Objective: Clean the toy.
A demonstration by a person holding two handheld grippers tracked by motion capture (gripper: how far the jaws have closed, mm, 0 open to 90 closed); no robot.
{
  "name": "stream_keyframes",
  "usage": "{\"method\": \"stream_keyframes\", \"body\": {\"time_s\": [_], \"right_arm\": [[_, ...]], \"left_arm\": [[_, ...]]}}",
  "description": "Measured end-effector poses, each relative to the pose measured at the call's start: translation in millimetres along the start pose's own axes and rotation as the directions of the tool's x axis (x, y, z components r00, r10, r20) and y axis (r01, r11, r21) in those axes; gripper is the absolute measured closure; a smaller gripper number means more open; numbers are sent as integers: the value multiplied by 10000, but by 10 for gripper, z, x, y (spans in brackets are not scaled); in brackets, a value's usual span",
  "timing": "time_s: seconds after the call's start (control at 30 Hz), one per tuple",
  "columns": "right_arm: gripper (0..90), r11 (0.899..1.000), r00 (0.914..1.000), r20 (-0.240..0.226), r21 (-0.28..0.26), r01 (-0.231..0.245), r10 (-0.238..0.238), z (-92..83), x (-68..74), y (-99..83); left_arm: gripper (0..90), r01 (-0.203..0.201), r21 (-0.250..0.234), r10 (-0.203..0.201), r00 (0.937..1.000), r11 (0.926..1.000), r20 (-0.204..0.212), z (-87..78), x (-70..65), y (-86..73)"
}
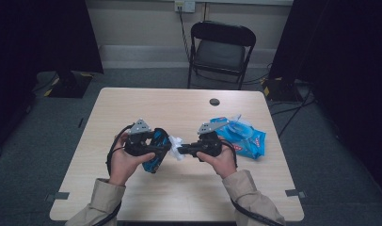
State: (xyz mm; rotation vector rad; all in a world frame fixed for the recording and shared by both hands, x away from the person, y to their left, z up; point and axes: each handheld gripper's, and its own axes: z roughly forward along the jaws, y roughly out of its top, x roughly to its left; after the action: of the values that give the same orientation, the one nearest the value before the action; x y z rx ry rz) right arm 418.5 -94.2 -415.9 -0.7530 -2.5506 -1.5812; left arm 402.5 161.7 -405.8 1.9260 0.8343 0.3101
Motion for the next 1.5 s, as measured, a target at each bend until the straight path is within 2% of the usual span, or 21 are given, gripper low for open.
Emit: {"method": "stream_keyframes", "body": {"time_s": [0.27,0.37,0.43,0.57,0.73,0.87,1.2,1.33,1.5], "right_arm": [[848,9999,9999,-131,95,-51,52,85,-13,-26],[847,9998,9998,-180,217,-13,17,140,-1,-41],[847,9998,9997,-237,193,-18,22,170,7,-54],[847,9997,9990,-392,123,-202,206,200,-1,-100],[847,9994,9984,-509,222,-254,265,257,13,-161],[847,9992,9972,-646,182,-354,365,295,29,-205],[847,9972,9941,-1013,684,-307,375,429,95,-340],[846,9959,9953,-922,874,-215,295,435,94,-365],[846,9972,9986,-422,696,-289,319,284,1,-315]], "left_arm": [[255,341,-212,-334,9988,9992,351,31,3,38],[255,355,-310,-338,9980,9989,531,54,-28,77],[255,252,-323,-235,9984,9992,516,66,-44,98],[255,423,-395,-400,9976,9983,573,90,-41,107],[255,437,-368,-415,9975,9984,575,121,-48,127],[255,314,-376,-293,9980,9988,553,130,-55,149],[255,460,-469,-435,9977,9978,529,143,-46,157],[255,326,-468,-303,9984,9984,481,128,-44,170],[255,319,-410,-299,9984,9987,473,100,-40,134]]}}
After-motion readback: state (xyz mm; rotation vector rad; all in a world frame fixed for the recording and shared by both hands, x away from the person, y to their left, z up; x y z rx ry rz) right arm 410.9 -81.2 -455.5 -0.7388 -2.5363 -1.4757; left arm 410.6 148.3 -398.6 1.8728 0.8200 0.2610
